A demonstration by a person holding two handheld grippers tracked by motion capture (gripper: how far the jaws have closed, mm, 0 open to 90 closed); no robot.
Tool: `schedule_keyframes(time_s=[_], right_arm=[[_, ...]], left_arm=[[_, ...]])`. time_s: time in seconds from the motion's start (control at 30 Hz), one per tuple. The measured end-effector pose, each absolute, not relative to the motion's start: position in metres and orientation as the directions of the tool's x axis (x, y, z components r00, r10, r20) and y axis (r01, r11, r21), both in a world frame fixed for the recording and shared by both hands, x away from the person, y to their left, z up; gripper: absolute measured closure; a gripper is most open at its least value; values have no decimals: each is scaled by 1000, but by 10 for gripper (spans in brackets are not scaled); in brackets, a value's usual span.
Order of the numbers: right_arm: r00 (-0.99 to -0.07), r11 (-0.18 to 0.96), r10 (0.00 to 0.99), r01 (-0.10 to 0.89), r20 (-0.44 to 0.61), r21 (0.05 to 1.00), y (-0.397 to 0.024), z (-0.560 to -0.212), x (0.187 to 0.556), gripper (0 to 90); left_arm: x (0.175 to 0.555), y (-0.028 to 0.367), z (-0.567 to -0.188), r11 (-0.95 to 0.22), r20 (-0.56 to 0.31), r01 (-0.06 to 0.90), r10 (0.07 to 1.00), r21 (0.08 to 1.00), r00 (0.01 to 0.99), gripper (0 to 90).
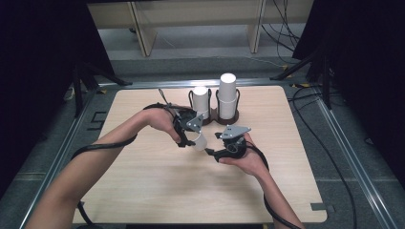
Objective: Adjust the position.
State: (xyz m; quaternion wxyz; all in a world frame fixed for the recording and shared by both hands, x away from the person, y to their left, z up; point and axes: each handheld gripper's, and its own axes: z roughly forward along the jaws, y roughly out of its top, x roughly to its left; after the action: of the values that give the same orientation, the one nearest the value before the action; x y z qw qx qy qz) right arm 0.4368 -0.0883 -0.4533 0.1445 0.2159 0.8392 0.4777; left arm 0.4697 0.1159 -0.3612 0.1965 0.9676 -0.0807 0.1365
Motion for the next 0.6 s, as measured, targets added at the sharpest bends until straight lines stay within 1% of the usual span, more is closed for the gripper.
schedule_keyframes(time_s=[0.03,0.07,0.13,0.2,0.23,0.27,0.3,0.5,0.57,0.6], right_arm=[[-866,453,499,225,-36,863,-88,-453,437,255],[-869,461,493,217,-44,861,-87,-453,437,253],[-870,469,490,215,-49,857,-86,-453,436,252],[-873,477,482,195,-70,857,-85,-453,436,251],[-874,475,481,196,-66,858,-84,-453,436,249],[-875,478,479,195,-68,857,-84,-453,437,247],[-876,474,479,205,-56,856,-82,-453,436,245],[-877,474,478,202,-58,857,-80,-453,436,240],[-879,482,471,183,-78,857,-80,-453,437,239],[-878,476,475,196,-63,858,-79,-453,436,238]], left_arm=[[470,116,-361,-911,296,-211,-105,355,949,285],[471,116,-360,-917,304,-232,-131,324,944,285],[469,116,-362,-912,296,-217,-113,348,948,285],[469,116,-362,-912,291,-220,-118,346,949,285],[470,115,-361,-917,298,-237,-140,320,944,285],[470,115,-361,-917,299,-239,-142,319,944,285],[469,115,-363,-913,291,-224,-124,342,949,285],[468,114,-362,-911,292,-227,-126,344,948,285],[468,114,-362,-911,293,-230,-129,343,947,285],[469,114,-360,-915,300,-248,-151,318,942,285]])
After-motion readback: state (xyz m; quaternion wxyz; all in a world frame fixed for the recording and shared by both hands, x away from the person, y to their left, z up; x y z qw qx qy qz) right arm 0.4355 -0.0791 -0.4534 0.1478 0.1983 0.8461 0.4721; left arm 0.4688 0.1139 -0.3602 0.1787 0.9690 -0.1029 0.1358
